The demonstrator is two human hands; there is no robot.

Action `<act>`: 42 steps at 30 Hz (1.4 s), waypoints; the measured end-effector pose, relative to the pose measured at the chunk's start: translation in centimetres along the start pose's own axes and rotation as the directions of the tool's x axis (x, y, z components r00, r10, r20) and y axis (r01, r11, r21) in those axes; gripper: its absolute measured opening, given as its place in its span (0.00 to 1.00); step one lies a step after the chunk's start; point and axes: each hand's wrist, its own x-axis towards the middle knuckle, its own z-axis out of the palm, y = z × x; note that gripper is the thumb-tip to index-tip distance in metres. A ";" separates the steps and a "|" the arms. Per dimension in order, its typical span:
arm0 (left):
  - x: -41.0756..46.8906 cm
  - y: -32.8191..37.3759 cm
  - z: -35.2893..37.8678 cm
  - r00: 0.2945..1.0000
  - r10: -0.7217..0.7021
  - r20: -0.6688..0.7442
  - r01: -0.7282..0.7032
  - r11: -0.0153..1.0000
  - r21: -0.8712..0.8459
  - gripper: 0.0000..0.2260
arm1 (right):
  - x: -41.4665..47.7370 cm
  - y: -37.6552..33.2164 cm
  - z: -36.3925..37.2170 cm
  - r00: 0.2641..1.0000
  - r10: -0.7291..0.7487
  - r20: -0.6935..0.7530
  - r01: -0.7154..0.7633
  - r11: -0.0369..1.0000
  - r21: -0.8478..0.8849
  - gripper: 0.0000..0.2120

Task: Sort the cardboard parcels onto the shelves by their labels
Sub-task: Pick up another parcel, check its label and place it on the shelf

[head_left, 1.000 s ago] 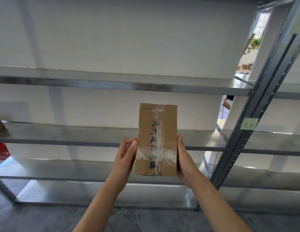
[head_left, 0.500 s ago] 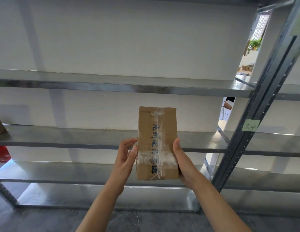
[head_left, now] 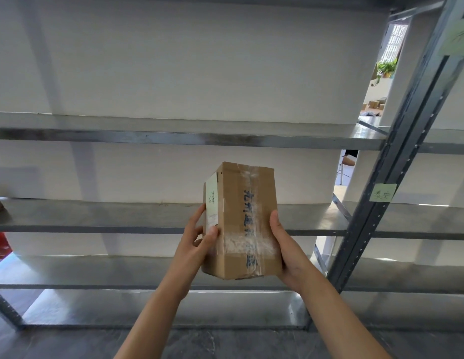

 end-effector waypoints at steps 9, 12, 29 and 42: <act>-0.3 0.1 0.0 0.993 -0.015 -0.120 -0.010 0.978 -0.208 0.37 | -0.4 -0.7 -1.0 0.995 -0.070 -0.076 0.069 0.998 -0.008 0.22; -0.3 0.0 -0.2 0.992 -0.046 -0.121 0.017 0.972 -0.234 0.33 | -0.4 -0.7 -1.4 0.993 -0.082 -0.079 0.081 0.997 -0.021 0.22; -0.2 0.2 -0.7 0.992 0.001 -0.128 -0.033 0.968 -0.248 0.15 | 1.3 0.9 -2.7 0.986 -0.149 -0.081 0.143 0.987 -0.070 0.25; -0.4 -0.1 0.2 0.993 0.064 -0.099 -0.081 0.980 -0.180 0.17 | 1.5 0.8 -2.7 0.975 -0.159 -0.153 0.138 0.980 -0.142 0.15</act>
